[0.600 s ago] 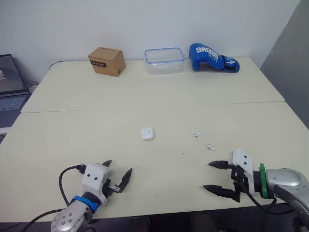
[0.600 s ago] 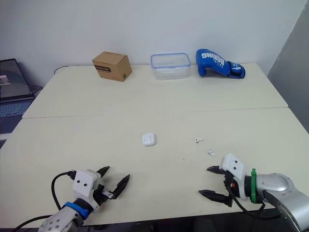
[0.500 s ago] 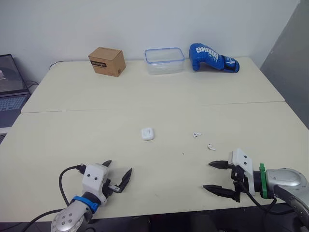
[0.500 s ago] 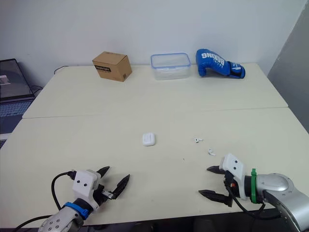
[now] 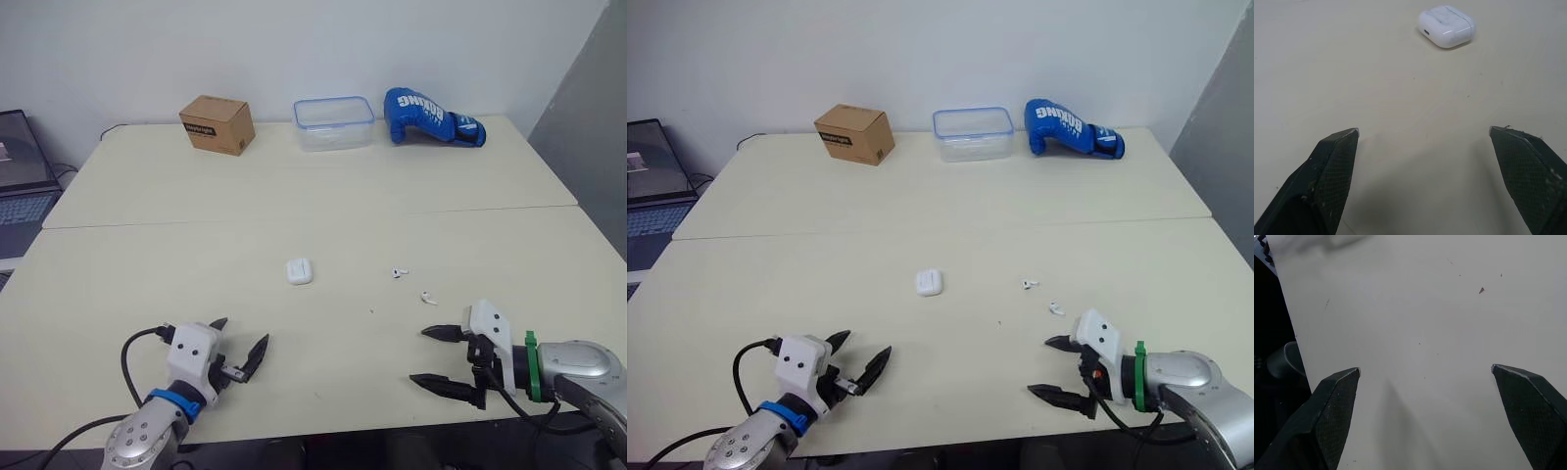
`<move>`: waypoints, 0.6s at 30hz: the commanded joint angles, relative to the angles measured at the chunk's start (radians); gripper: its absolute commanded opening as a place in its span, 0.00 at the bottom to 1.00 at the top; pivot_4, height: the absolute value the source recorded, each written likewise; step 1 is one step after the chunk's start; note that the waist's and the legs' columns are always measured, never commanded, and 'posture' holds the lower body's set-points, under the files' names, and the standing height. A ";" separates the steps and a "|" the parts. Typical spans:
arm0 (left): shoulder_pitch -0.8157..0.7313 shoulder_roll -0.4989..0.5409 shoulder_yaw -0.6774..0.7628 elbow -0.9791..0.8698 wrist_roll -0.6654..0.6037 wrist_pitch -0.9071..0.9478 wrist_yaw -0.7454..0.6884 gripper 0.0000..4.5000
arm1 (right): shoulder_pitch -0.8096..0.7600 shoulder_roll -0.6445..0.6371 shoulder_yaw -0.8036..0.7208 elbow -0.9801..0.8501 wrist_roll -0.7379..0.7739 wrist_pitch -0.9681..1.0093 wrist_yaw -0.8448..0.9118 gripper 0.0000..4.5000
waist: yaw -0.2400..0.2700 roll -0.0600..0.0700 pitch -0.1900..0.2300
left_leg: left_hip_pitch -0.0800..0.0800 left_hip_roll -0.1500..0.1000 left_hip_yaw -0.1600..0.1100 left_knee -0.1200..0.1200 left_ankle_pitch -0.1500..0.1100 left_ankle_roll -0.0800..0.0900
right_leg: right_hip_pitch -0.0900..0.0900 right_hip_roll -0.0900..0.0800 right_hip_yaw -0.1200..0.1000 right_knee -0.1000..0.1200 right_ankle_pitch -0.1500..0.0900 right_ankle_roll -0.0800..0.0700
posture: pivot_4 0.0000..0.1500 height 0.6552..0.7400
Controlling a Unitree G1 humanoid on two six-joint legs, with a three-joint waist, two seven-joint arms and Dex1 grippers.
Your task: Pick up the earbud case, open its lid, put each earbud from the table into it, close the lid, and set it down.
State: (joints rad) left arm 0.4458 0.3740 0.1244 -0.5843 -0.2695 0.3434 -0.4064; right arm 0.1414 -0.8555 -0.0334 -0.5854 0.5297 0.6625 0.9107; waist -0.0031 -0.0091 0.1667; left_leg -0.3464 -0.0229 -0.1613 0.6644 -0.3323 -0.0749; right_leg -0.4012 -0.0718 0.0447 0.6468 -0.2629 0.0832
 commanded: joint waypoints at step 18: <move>-0.683 0.353 -0.056 0.497 -0.165 0.089 -0.537 0.99 | -0.318 -0.219 -0.129 0.144 0.066 0.000 0.211 1.00 | -0.009 0.001 0.000 | -0.001 0.000 0.000 -0.001 0.000 0.000 | -0.001 0.001 -0.001 -0.001 0.000 0.000 | 1.00 1.00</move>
State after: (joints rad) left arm -0.2051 0.7147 0.0871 -0.1338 -0.4523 0.4834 -0.8789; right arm -0.1422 -1.0487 -0.1306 -0.4394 0.5733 0.6814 1.0849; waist -0.0121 -0.0084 0.1670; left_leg -0.3478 -0.0232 -0.1613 0.6639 -0.3304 -0.0777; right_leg -0.4039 -0.0713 0.0440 0.6461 -0.2627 0.0829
